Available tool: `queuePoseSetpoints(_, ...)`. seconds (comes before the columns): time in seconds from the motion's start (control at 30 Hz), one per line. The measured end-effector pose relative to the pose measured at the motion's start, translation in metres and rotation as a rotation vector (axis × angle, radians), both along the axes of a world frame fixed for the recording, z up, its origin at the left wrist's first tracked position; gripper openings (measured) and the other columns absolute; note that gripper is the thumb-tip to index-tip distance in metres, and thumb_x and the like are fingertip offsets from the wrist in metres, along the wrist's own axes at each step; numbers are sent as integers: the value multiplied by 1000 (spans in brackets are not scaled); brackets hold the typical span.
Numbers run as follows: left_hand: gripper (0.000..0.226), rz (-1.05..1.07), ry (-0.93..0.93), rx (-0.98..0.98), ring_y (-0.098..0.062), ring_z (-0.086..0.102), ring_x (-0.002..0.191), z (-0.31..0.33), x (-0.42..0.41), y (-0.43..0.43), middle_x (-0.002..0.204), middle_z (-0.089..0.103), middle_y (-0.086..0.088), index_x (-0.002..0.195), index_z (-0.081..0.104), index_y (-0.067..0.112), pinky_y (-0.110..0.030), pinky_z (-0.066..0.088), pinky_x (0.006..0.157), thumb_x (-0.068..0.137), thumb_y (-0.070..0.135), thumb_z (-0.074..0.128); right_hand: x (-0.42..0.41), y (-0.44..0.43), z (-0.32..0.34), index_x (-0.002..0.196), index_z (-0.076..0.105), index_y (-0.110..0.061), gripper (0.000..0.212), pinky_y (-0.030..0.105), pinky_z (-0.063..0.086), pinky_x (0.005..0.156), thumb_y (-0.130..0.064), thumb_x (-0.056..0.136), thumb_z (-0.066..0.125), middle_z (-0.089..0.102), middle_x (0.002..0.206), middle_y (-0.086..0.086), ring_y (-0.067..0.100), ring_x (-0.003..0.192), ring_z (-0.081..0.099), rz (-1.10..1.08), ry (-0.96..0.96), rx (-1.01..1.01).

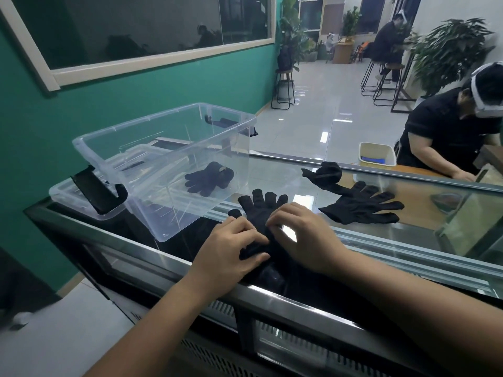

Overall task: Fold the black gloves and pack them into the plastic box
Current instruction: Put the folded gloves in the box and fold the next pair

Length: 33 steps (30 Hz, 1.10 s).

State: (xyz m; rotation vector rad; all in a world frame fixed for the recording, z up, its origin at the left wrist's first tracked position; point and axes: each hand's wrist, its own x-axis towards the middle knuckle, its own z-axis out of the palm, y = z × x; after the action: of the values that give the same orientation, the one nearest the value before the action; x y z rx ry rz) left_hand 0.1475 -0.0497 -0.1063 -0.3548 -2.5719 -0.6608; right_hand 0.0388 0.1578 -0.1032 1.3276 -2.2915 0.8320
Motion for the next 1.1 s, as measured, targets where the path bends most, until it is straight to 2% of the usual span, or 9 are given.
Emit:
queuePoseSetpoints(0.13, 15, 7, -15, 63, -2, 63, 88, -1, 2, 2, 98, 66, 17, 104, 81, 25, -21, 51, 85, 90, 29, 85, 10, 6, 7, 107, 74, -23, 11, 31, 52, 88, -28, 102, 66, 69, 108, -10, 11, 102, 63, 102, -53, 53)
queuePoseSetpoints(0.3, 18, 31, -37, 96, -4, 66, 88, -2, 1, 4, 100, 65, 14, 107, 80, 23, -18, 54, 81, 90, 28, 83, 13, 13, 12, 128, 67, -30, 36, 17, 46, 94, -51, 98, 69, 59, 121, -13, 4, 115, 55, 171, -147, 189)
queuePoseSetpoints(0.4, 16, 81, -10, 100, -5, 64, 91, -2, 2, 6, 99, 65, 14, 103, 81, 22, -19, 53, 84, 89, 29, 83, 11, 9, 9, 130, 66, -31, 42, 17, 46, 94, -50, 94, 74, 56, 122, -13, 5, 116, 53, 164, -134, 205)
queuePoseSetpoints(0.53, 11, 119, 55, 8, -9, 65, 95, -1, 1, 9, 98, 70, 14, 100, 79, 22, -33, 55, 89, 91, 29, 79, 10, 5, 5, 126, 67, -31, 38, 24, 49, 94, -47, 93, 75, 58, 120, -13, 9, 113, 56, 147, -126, 188)
queuePoseSetpoints(0.67, 7, 136, 65, 30, -6, 61, 88, 3, 4, 10, 94, 69, 14, 100, 71, 24, -35, 54, 89, 96, 30, 71, 9, 0, 3, 119, 71, -24, 26, 32, 53, 84, -28, 93, 75, 64, 111, -7, 15, 100, 59, 124, -56, 171)
queuePoseSetpoints(0.77, 11, 117, -25, 178, -4, 65, 92, 8, 6, 9, 94, 69, 18, 104, 69, 29, -23, 52, 87, 97, 37, 73, 9, -2, 4, 113, 73, -22, 18, 33, 54, 77, -20, 95, 73, 68, 102, -7, 11, 92, 61, 93, -57, 118)
queuePoseSetpoints(0.83, 20, 129, -109, 291, -3, 70, 95, 11, 7, 6, 96, 72, 20, 111, 69, 37, -14, 52, 82, 94, 40, 79, 9, -1, 4, 112, 73, -24, 16, 31, 55, 77, -22, 96, 75, 71, 99, -12, 5, 88, 64, 78, -155, 53)
queuePoseSetpoints(0.93, 25, 184, -156, 386, -6, 74, 91, 11, 4, 2, 98, 75, 16, 117, 68, 41, -20, 55, 81, 95, 38, 80, 9, -1, 4, 110, 74, -28, 15, 23, 55, 76, -29, 95, 80, 74, 91, -18, -4, 81, 66, 43, -277, -56)
queuePoseSetpoints(1.1, 26, 254, -175, 556, -7, 75, 89, 11, -3, 2, 93, 78, 8, 106, 66, 35, -27, 61, 79, 91, 36, 87, 10, -4, 7, 104, 72, -32, 19, 8, 46, 68, -36, 90, 84, 68, 79, -23, -9, 75, 65, -106, -322, -106)
